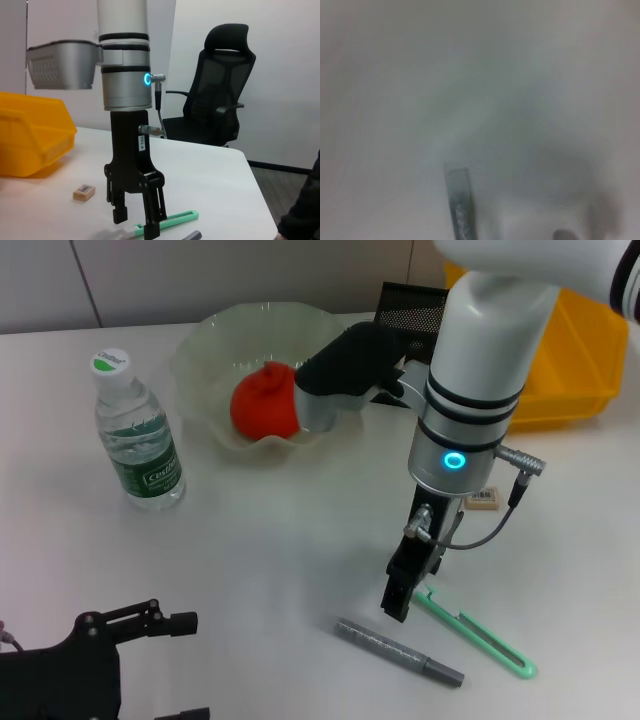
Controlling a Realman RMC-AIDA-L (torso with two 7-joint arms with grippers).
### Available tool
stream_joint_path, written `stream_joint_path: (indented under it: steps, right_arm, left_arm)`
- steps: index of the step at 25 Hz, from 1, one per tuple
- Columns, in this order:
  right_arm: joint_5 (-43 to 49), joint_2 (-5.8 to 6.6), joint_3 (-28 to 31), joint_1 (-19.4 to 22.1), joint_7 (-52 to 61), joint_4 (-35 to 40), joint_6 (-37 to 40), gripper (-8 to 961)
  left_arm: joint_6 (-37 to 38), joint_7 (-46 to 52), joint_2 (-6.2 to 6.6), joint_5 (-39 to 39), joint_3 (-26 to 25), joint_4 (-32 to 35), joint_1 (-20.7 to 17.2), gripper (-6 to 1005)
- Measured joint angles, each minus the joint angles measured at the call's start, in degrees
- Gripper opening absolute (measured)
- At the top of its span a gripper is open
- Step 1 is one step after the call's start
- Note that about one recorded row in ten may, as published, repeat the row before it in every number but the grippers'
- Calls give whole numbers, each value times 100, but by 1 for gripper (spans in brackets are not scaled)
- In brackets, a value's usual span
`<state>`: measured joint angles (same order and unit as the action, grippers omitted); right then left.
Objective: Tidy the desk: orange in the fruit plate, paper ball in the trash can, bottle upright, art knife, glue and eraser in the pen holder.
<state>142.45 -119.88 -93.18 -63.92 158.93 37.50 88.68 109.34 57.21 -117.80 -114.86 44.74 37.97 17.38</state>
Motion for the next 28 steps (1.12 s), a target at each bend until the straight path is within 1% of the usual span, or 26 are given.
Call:
stream_joint_path:
  steps: [2,7,10,21,28]
  right_arm:
    - [-79,0,-179,-14,75,-31,-15,747]
    - [-155,0,-269,-9,105,-33,-15,745]
    - [-156,0,-276,8,105,-33,-16,535]
    - [-164,0,-418,47,110,-92,-94,425]
    - [-165,-1,-428,47,112,-117,-99,415]
  left_arm:
    - [-25,0,-11,-1,0,0,17,861]
    - [-40,0,-16,-1,0,0,26,861]
    - [-40,0,-20,-1,4,-1,36,861]
    - [-64,0,-42,-1,9,-9,80,860]
    - [-88,0,-50,-1,9,-21,94,860]
